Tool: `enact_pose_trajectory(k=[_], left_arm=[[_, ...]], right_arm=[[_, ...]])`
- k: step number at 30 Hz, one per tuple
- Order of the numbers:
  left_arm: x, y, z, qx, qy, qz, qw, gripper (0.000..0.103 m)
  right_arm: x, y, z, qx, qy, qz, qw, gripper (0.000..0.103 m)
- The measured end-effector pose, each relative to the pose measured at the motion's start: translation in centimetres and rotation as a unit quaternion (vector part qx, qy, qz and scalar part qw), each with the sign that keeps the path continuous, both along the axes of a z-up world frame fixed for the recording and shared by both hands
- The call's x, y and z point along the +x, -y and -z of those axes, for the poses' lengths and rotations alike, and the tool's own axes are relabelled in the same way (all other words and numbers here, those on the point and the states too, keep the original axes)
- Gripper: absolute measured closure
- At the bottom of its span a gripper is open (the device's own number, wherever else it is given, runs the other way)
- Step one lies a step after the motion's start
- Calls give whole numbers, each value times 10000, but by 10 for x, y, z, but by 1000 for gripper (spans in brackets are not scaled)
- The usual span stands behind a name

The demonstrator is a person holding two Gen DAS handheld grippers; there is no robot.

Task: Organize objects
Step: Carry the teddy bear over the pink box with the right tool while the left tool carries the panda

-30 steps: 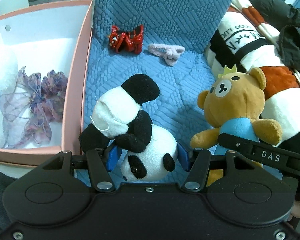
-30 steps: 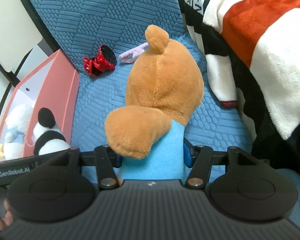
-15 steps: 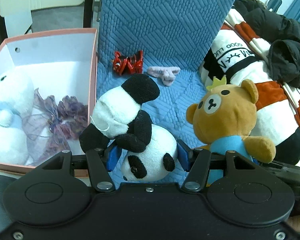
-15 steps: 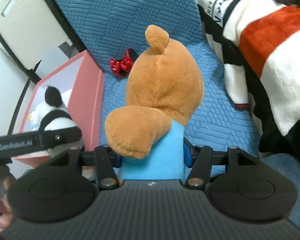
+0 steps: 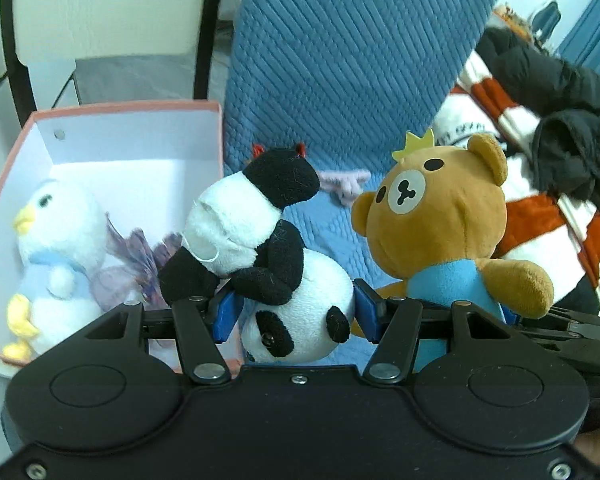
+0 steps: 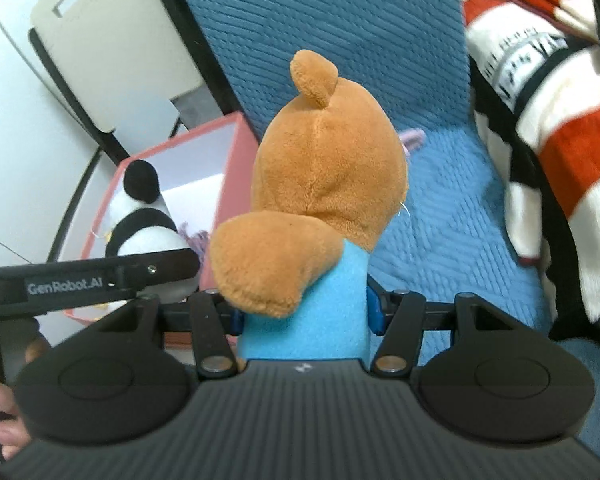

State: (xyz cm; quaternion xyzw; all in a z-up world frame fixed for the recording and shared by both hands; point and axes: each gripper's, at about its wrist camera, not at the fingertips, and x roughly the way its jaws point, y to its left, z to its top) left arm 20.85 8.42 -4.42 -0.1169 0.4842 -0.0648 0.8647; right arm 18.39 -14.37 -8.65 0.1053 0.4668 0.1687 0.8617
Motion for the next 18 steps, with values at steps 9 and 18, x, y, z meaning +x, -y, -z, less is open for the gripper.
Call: enact_pose_trajectory(k=[9,18], left_arm=[[16,-61,-30,5,286,-305,9991,47],[25,-127,-51,98,462,-581,9972,47]], right_arm=[[18,-49,-31,144,230,-288,9992,45],[33,-101,-59,267,499,-563,9968,45]])
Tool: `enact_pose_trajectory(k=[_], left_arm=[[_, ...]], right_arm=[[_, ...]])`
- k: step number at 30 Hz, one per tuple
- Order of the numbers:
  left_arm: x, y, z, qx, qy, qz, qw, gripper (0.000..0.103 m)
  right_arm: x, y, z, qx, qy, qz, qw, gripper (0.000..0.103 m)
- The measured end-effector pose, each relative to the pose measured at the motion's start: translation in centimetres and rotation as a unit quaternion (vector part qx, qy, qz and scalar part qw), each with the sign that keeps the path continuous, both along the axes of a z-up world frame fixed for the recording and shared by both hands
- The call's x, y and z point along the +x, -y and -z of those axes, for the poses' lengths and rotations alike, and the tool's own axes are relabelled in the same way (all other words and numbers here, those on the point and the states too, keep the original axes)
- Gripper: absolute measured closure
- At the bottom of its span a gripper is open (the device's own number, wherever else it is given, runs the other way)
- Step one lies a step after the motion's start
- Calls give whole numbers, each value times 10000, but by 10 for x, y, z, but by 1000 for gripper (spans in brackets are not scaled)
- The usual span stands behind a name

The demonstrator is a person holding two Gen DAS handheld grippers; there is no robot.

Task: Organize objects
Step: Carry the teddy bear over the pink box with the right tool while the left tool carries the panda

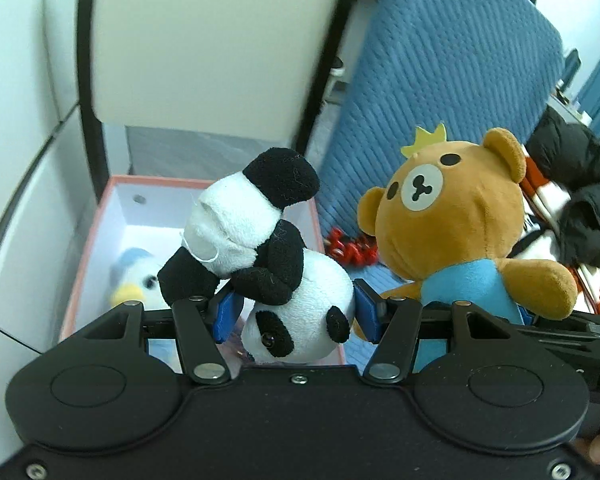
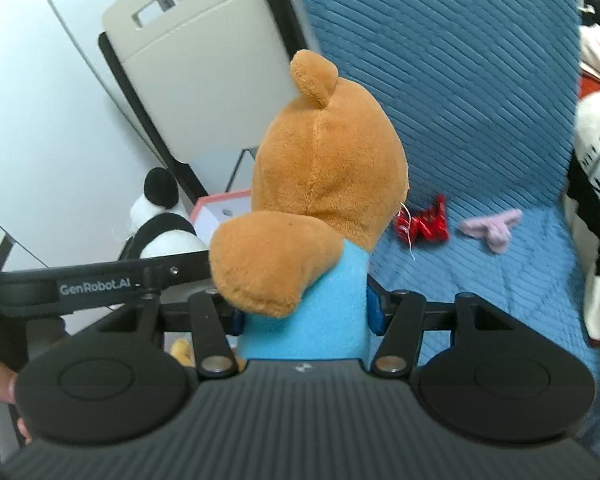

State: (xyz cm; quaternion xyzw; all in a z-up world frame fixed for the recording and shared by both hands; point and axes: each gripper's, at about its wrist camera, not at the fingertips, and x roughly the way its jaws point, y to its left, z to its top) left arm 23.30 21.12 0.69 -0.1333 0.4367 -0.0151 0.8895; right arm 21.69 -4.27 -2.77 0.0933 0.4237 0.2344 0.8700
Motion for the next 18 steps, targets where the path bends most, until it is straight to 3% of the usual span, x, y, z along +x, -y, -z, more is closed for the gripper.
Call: enact_pose_trajectory(k=[6,18], left_arm=[[8,-39,1,38,70,-168,9998,47],[25,-94,70,-3,-604,-427,9973,47]], right_arm=[[10,-33,-2,-37,116,-142,9998,45],[30,-87,57,-399,-374,-363,9978,45]])
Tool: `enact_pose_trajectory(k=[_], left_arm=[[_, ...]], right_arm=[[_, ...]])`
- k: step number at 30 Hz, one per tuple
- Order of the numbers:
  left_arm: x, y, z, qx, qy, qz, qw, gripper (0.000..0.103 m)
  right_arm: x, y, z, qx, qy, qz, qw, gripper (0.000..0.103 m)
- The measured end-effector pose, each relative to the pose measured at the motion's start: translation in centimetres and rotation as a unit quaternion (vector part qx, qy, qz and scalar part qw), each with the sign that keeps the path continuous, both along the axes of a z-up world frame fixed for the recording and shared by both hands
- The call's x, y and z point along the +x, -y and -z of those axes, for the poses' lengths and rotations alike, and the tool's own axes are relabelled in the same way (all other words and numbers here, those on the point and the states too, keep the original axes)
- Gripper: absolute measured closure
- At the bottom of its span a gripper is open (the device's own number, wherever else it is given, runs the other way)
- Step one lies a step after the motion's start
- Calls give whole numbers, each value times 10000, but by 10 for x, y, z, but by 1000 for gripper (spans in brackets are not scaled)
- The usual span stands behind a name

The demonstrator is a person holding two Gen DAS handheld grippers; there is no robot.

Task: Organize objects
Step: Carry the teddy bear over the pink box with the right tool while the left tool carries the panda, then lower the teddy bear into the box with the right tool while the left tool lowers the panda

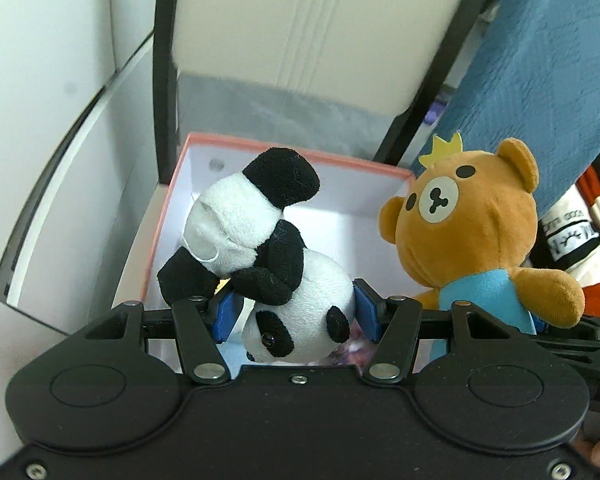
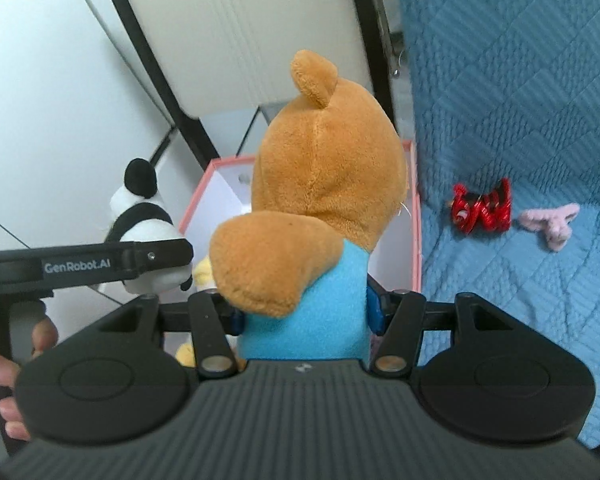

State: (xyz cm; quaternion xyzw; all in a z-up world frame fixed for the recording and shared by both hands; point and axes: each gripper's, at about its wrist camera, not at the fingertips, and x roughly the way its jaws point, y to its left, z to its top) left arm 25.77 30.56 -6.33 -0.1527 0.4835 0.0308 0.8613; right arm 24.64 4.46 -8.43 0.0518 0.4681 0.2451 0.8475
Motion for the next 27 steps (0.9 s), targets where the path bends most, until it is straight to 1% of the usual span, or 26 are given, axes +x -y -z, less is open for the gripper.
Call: enact_pose_trajectory(k=[3,8,11,13,15,16,17,18,19,21,22,23,27], left_arm=[[2,-8,17,50,-170,-13,9998,47],[3,-21,36,-21,-368,-69,9993,47],[-1,-22,41,-66,-392,-152,9991,47],[-5,-27,41,-178,-367,-175,9990,47],[-10,-32,41,-223,-350,-162,9990,46],[-11,-33,39,-184,-349,-181,9991,46],[-11,-33,37,-138,-341,-210,9991,42],[-12,-31,34,-112,-309,-235,9992,34],[-15,-31,30,-95,-260,-261,9993,31],[-17,-29,24,-62,-174,-288,9994,29],[-19,-28,19,-42,-129,-311,9994,29],[-21,-28,14,-29,-82,-341,9994,29],[-31,-22,-8,-39,108,-410,9991,29]], right_arm=[[3,-15,16,-113,-97,-84,9999,45],[6,-31,48,-286,-336,-144,9989,45],[8,-38,62,-400,-450,-147,9981,44],[9,-41,68,-413,-477,-210,9978,44],[8,-43,68,-467,-445,-242,9976,43],[8,-44,67,-489,-424,-250,9976,43],[8,-45,66,-488,-415,-264,9976,42],[7,-45,65,-473,-409,-280,9977,41],[7,-45,63,-437,-401,-295,9978,39],[7,-45,59,-369,-357,-298,9982,25],[6,-43,56,-316,-328,-309,9985,15],[4,-42,51,-268,-286,-320,9987,17],[-4,-38,32,-122,-104,-372,9992,16]])
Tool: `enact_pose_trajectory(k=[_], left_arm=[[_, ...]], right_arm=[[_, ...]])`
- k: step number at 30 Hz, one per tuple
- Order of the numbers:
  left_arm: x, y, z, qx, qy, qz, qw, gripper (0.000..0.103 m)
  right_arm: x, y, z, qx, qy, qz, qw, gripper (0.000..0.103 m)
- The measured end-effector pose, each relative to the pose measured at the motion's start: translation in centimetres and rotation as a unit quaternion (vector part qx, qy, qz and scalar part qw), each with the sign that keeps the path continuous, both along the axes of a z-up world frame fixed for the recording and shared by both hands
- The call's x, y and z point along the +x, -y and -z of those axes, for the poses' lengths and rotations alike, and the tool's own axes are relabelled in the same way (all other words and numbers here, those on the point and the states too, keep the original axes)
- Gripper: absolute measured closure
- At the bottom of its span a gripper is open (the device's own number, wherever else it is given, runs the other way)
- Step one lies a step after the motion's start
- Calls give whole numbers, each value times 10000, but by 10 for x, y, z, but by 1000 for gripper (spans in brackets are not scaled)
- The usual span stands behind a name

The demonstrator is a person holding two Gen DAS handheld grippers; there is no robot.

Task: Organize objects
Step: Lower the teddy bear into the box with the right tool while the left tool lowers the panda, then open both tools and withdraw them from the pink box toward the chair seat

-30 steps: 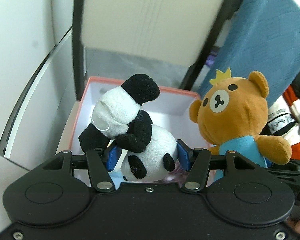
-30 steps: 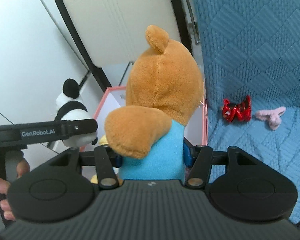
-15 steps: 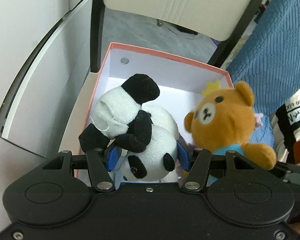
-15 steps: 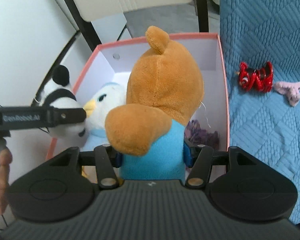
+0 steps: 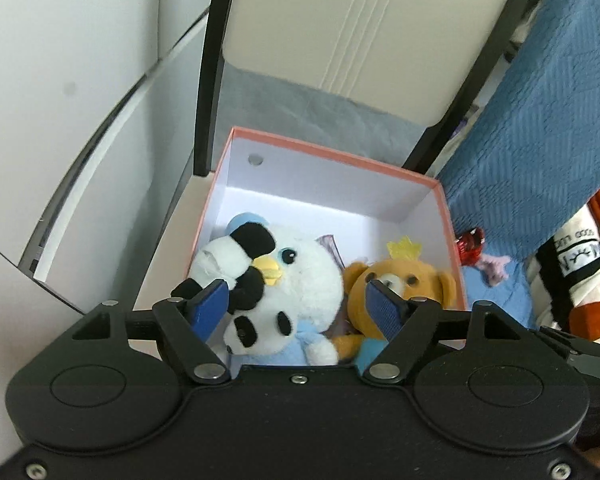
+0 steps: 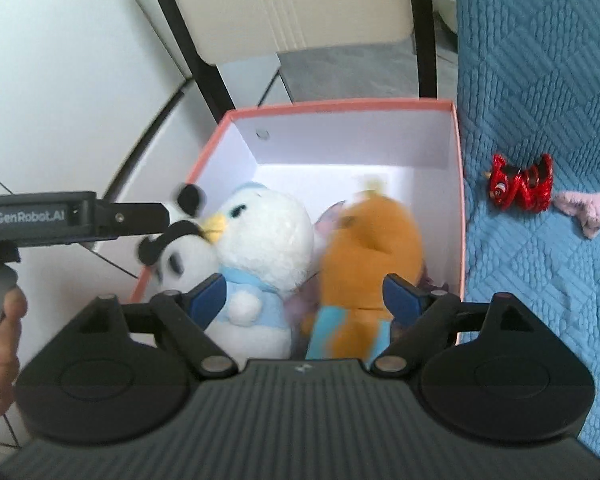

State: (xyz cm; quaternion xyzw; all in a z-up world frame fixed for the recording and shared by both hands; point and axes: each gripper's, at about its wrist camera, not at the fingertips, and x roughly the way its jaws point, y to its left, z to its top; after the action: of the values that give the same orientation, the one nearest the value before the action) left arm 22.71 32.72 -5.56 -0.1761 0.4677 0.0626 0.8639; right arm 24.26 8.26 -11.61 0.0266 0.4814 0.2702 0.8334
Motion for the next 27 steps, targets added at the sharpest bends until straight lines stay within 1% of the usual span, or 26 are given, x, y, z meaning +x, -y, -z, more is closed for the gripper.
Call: enact_pose_trajectory(k=[9,12,18,27], left_arm=[[-43,32,-60,54,561,75,9984,29],[-54,46,-73,65,716,116,9973,29],[-79,73,-87,100,877,162,9960,29],[-109,118,-96,61,1045,260,9942,30]], right_arm=[[-30,36,-55,378,521,35,9979,16],[-42,54,-70,540,619,76,9966,16],[-66,87,-83,620,774,158,9949,16],[-94,141,-93,721,1004,460,9913,16]])
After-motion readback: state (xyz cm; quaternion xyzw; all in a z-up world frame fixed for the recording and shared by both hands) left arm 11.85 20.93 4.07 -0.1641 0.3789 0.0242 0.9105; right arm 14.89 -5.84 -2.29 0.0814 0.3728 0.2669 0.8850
